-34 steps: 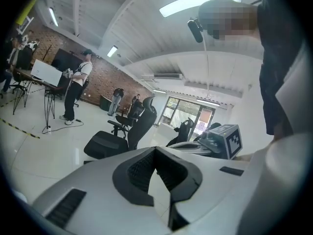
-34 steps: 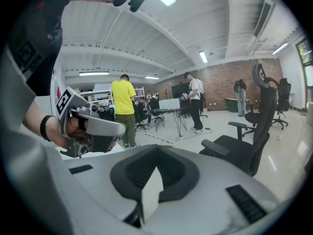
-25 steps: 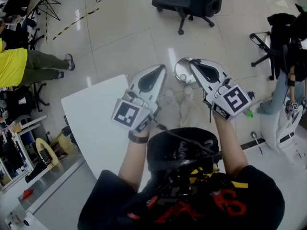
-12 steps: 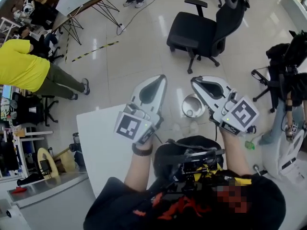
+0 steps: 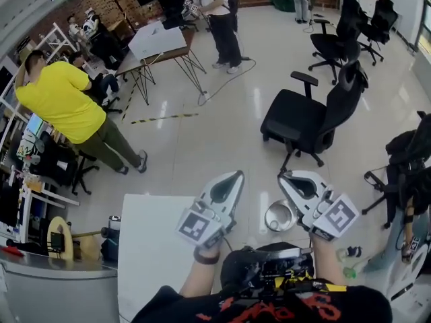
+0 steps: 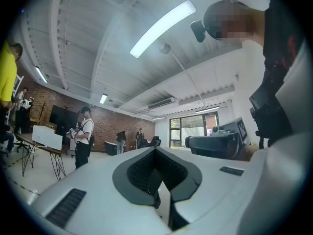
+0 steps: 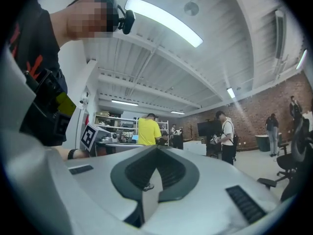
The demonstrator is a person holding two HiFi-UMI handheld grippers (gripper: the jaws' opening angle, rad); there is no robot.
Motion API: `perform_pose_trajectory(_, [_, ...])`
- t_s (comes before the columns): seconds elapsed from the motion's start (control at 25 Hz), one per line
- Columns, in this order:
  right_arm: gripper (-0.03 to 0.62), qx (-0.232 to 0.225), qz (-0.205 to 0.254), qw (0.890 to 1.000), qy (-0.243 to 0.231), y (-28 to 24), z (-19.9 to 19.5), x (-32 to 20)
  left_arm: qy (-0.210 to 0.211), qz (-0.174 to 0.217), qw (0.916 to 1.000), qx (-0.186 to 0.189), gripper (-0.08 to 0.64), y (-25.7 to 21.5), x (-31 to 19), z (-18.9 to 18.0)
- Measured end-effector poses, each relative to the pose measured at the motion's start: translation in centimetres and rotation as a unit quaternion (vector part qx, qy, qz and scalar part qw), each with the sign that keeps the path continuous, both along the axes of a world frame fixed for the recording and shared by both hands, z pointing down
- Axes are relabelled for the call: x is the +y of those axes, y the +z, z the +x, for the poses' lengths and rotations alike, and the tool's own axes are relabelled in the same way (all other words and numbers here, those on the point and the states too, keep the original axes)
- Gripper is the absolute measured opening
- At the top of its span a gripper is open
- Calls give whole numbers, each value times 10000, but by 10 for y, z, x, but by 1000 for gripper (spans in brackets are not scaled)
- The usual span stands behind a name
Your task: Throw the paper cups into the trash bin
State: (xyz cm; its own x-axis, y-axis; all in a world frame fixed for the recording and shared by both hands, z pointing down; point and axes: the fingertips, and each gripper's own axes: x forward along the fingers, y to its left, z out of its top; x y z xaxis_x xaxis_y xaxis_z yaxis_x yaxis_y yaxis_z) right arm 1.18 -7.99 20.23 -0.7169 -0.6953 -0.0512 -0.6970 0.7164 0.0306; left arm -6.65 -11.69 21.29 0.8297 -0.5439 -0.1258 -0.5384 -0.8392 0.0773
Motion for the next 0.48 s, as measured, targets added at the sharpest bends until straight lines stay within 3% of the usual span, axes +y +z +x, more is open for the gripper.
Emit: perform_pose_trajectory(0.48, [0, -114, -308, 9982, -498, 20, -21, -6, -299, -370, 9988, -143, 14, 36, 12, -12])
